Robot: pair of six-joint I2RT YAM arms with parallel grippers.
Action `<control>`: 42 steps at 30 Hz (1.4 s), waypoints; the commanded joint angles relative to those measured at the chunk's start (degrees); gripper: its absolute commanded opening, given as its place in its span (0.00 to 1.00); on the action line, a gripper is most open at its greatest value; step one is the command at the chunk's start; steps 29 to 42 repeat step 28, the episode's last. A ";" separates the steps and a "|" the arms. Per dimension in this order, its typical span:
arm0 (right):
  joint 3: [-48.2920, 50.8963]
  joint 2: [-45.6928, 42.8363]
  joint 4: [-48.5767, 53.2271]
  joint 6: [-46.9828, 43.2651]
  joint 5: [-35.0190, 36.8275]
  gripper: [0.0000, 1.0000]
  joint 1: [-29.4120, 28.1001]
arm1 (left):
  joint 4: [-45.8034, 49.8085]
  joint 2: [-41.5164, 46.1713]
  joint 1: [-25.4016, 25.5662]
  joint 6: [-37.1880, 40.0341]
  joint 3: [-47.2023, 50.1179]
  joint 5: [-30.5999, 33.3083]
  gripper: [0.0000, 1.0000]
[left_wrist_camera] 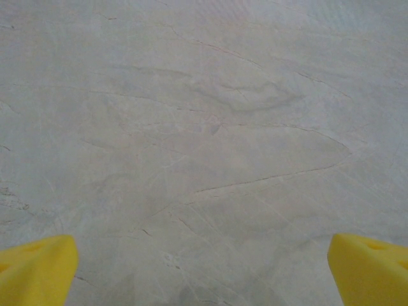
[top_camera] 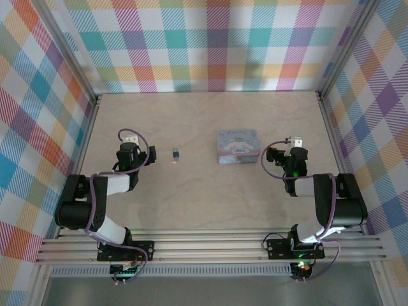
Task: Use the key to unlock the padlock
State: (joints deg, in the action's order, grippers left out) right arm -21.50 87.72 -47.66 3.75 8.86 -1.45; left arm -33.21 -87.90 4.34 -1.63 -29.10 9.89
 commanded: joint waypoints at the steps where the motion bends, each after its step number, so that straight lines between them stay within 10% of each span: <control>1: -0.48 0.16 -2.65 -0.81 -1.10 1.00 0.25 | -1.55 -0.33 -0.74 1.22 -0.96 -0.55 1.00; 42: -0.55 0.16 -2.62 -0.85 -1.13 1.00 0.16 | -0.46 -0.61 -0.12 1.75 -1.63 0.05 1.00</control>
